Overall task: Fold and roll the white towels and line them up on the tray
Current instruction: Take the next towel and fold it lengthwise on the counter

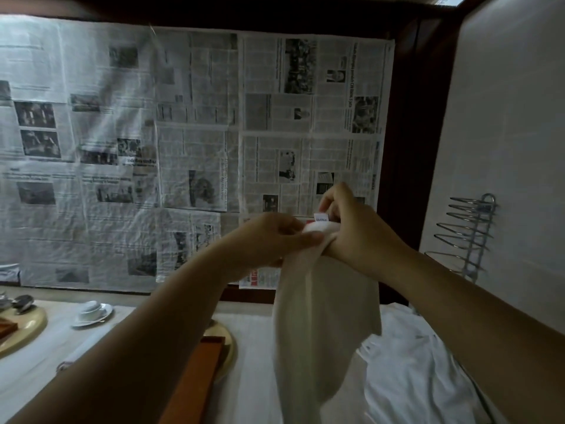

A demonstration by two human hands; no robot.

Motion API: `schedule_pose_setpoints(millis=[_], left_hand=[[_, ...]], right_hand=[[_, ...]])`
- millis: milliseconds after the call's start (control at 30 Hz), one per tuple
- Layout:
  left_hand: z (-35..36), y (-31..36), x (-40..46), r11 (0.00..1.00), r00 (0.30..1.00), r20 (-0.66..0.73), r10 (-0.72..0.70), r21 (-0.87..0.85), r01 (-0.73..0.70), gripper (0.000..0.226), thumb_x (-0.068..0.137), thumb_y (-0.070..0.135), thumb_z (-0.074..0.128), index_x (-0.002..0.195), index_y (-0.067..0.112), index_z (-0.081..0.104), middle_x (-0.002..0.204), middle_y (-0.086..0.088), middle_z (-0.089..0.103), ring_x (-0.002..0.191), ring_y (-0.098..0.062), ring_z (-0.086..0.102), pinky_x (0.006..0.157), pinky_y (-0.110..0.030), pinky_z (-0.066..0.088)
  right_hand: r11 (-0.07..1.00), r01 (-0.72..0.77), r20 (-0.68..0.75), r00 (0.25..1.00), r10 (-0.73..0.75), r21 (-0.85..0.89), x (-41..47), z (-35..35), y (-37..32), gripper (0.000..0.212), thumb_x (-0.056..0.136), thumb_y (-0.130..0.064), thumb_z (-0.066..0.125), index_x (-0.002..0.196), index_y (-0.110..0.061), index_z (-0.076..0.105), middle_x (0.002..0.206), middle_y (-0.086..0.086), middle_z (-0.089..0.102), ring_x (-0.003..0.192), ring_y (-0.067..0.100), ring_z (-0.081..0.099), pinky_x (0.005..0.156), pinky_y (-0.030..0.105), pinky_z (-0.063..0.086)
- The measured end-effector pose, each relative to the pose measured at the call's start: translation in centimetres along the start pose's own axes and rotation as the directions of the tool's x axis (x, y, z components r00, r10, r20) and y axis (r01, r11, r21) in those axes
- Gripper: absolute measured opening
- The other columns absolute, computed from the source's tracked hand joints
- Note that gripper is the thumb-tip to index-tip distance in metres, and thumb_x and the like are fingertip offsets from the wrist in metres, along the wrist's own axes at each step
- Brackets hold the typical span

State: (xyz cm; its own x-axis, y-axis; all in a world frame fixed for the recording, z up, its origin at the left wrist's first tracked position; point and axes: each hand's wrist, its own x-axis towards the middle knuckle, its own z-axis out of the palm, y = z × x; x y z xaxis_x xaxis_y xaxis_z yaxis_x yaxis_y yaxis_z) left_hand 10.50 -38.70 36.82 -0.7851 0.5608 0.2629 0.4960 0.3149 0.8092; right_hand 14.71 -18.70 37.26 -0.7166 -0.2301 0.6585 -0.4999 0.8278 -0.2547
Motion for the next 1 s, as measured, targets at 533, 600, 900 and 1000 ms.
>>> schedule_pose_setpoints(millis=[533, 600, 900, 1000], left_hand=[[-5.6, -3.7, -2.4, 0.983, 0.95, -0.31, 0.033, 0.18, 0.025, 0.059, 0.098, 0.0, 0.061, 0.143, 0.037, 0.056, 0.115, 0.004, 0.062, 0.097, -0.015, 0.067, 0.084, -0.036, 0.064], [-4.8, -4.8, -2.3, 0.977, 0.983, -0.147, -0.106, 0.166, 0.131, 0.069, 0.092, 0.002, 0.069, 0.148, 0.038, 0.052, 0.125, -0.003, 0.06, 0.107, -0.024, 0.066, 0.094, -0.046, 0.061], [-0.7, -9.7, -2.5, 0.879, 0.984, 0.036, -0.173, 0.457, 0.138, 0.035, 0.08, 0.066, 0.077, 0.107, 0.044, 0.075, 0.106, 0.018, 0.067, 0.09, -0.002, 0.065, 0.072, -0.019, 0.051], [-1.6, -12.2, -3.0, 0.909, 0.986, -0.005, -0.166, 0.386, 0.155, 0.029, 0.079, 0.057, 0.083, 0.092, 0.031, 0.077, 0.087, 0.007, 0.073, 0.066, -0.008, 0.065, 0.058, -0.025, 0.052]], right_hand=[[0.898, -0.376, 0.325, 0.899, 0.294, 0.228, -1.2, 1.8, 4.8, 0.045, 0.08, -0.058, 0.08, 0.09, -0.016, 0.071, 0.084, -0.001, 0.073, 0.077, 0.015, 0.07, 0.069, 0.027, 0.055], [0.913, -0.323, 0.346, 0.91, 0.227, 0.25, -1.1, 2.4, 4.1, 0.027, 0.087, -0.048, 0.078, 0.091, -0.022, 0.072, 0.082, -0.009, 0.072, 0.077, 0.008, 0.069, 0.069, 0.023, 0.053], [0.969, -0.216, 0.52, 0.845, 0.124, 0.12, -1.9, 4.2, 3.8, 0.008, 0.091, -0.047, 0.075, 0.097, -0.041, 0.074, 0.096, -0.015, 0.074, 0.09, 0.001, 0.069, 0.087, 0.032, 0.056], [0.963, -0.268, 0.607, 0.768, 0.204, 0.014, -3.4, 4.2, 6.4, 0.03, 0.077, -0.062, 0.081, 0.085, -0.034, 0.075, 0.08, -0.005, 0.071, 0.069, 0.007, 0.063, 0.069, 0.032, 0.051]])
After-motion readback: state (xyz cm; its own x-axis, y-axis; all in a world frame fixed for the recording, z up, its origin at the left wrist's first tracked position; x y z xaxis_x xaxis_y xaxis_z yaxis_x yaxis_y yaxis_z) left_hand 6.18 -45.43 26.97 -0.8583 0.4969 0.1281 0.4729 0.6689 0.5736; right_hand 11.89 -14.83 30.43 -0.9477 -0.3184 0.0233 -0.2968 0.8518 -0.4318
